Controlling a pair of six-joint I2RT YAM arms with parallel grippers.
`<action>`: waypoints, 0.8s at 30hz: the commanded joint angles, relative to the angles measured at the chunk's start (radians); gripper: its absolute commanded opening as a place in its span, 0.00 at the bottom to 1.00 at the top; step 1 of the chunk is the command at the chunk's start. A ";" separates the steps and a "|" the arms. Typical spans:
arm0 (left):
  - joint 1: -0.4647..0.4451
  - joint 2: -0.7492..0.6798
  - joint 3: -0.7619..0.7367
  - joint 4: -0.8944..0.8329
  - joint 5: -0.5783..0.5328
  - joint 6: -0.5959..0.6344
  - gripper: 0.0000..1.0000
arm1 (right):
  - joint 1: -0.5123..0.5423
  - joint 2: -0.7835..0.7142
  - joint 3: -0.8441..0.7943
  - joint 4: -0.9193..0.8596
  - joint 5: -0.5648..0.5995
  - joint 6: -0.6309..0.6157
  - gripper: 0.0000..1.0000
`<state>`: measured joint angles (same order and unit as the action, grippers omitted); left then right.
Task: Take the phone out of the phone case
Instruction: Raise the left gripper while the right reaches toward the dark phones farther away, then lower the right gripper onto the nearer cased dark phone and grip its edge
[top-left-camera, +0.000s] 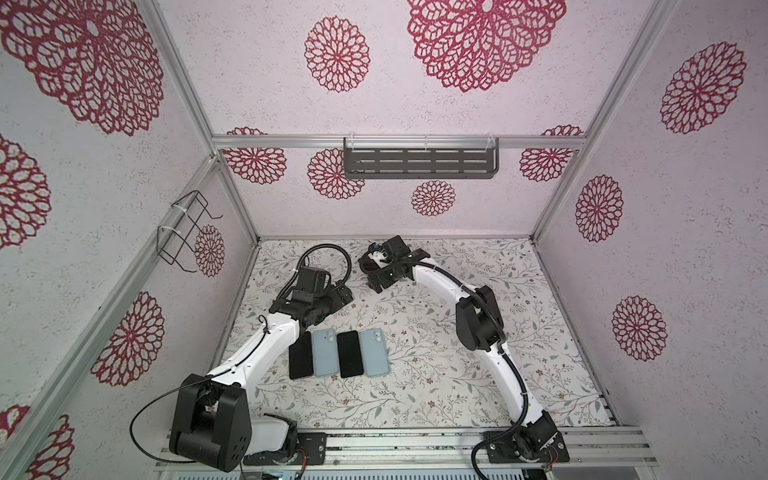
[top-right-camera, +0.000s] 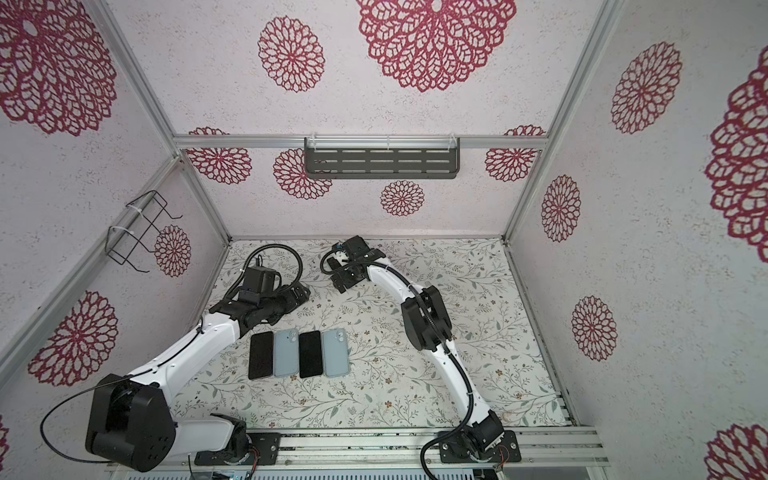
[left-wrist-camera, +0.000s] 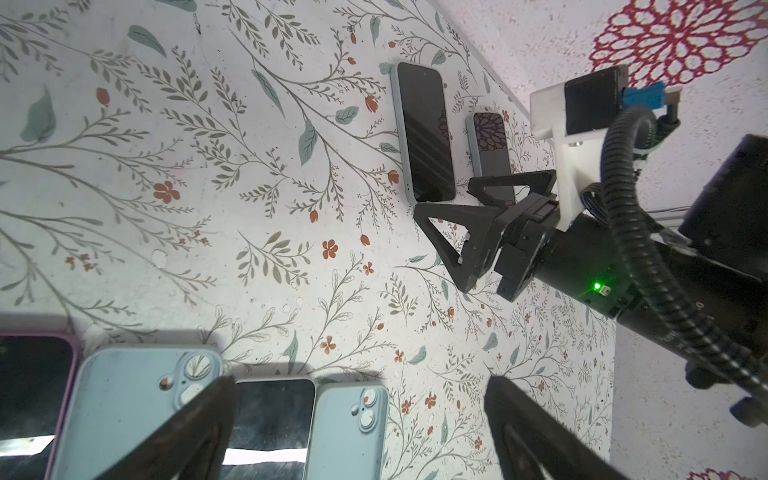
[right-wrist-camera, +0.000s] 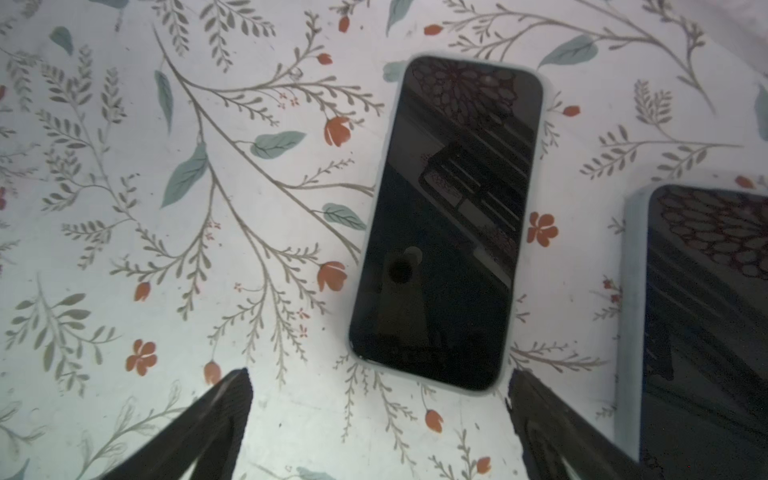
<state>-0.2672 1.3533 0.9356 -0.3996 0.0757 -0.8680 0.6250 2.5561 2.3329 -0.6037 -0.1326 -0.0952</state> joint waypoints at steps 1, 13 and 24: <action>0.010 0.014 -0.009 0.040 0.007 -0.004 0.97 | -0.011 0.001 0.039 0.006 0.008 -0.005 0.99; 0.011 0.042 0.001 0.065 0.018 -0.016 0.97 | -0.016 0.089 0.077 0.084 0.057 0.004 0.99; 0.021 0.124 0.044 0.096 0.008 -0.097 0.97 | -0.012 0.127 0.095 0.095 0.086 -0.009 0.82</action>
<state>-0.2626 1.4487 0.9432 -0.3336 0.0910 -0.9234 0.6170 2.6709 2.4046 -0.4973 -0.0666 -0.0990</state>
